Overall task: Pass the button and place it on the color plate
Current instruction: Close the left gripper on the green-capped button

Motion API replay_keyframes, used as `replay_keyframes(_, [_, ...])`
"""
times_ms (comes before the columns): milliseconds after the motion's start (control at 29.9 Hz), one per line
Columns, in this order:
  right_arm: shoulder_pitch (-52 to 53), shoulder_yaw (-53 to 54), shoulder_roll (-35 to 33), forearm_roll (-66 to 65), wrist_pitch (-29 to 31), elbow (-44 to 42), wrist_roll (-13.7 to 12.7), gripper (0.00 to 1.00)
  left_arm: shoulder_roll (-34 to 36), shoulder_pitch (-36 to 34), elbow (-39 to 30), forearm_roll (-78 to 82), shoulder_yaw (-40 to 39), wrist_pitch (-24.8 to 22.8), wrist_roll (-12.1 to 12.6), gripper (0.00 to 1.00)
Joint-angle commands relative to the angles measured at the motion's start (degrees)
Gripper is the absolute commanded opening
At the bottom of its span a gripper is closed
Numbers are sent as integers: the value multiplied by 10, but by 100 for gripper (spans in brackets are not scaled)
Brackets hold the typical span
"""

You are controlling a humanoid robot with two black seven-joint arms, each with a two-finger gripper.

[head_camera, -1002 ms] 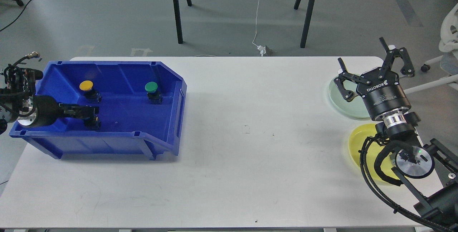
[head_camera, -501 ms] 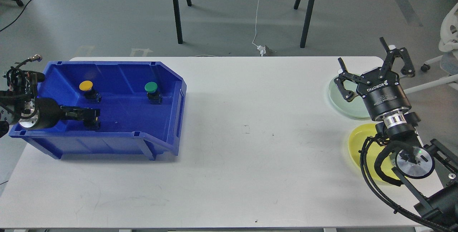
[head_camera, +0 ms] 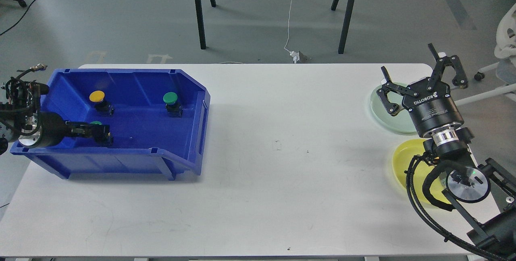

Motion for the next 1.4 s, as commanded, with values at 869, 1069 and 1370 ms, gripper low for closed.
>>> replay_keyframes(869, [-4,1,0,0,0,1,0,99,-7,-5,1,0,-1,3,0,31])
replay_keyframes(1069, [-8,4,0,1,0,1,1,99,-7,-8,1,-1,-2,3,0,28])
replay_keyframes(1370, [-7,11,-1,1,0,1,1,99,16,-63,-17,-10,-11,-4,0,26])
